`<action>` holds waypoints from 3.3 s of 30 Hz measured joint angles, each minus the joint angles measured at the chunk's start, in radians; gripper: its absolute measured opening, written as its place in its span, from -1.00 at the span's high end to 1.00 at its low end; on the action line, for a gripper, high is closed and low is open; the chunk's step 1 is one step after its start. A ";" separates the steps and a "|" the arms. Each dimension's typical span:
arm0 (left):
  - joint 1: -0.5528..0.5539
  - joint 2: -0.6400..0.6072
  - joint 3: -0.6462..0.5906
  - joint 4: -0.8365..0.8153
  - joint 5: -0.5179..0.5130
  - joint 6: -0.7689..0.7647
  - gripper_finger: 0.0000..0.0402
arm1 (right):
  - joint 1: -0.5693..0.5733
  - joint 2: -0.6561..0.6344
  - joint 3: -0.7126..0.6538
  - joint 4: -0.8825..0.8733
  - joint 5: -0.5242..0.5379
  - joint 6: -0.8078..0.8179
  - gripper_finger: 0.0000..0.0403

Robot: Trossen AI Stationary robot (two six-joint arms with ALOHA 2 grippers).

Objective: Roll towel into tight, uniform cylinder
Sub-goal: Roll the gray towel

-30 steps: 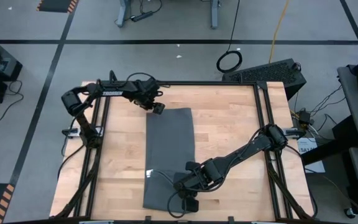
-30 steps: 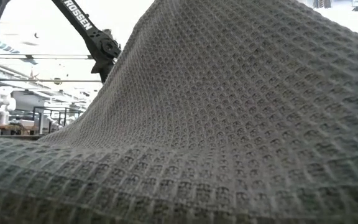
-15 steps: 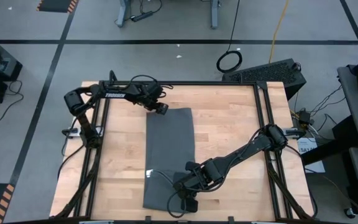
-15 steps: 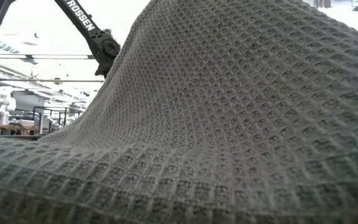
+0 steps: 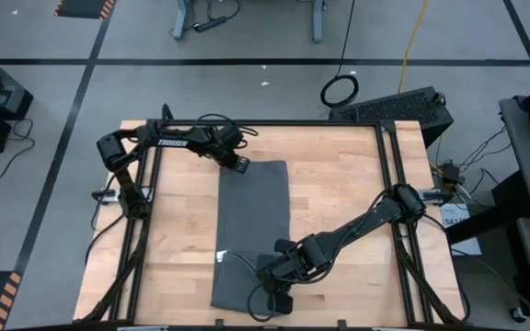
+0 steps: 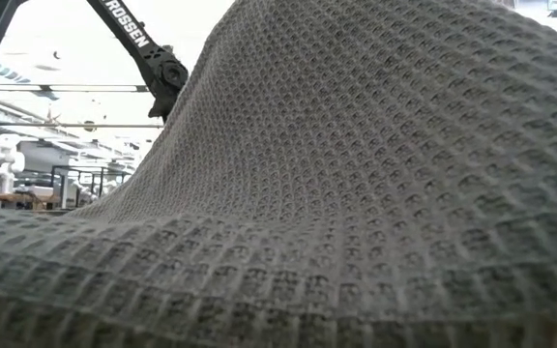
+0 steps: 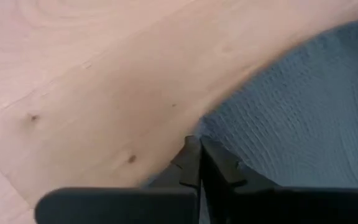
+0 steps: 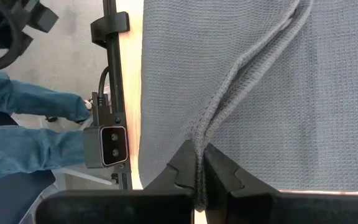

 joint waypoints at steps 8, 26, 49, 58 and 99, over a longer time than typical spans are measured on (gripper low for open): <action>-0.031 -0.118 0.000 -0.082 -0.041 -0.005 0.98 | 0.000 0.000 0.000 0.000 0.002 0.000 1.00; -0.116 -0.499 0.060 -0.538 0.073 -0.104 0.99 | 0.000 0.000 0.000 0.031 0.004 0.000 1.00; -0.036 -0.475 -0.088 -0.485 -0.099 0.046 1.00 | 0.000 -0.001 0.000 0.158 -0.129 0.003 1.00; -0.038 -0.398 -0.126 -0.380 -0.150 0.084 1.00 | 0.000 -0.001 0.000 0.158 -0.129 0.000 1.00; -0.021 -0.427 0.078 -0.427 -0.154 0.348 -0.30 | 0.000 -0.001 0.000 0.159 -0.127 -0.004 1.00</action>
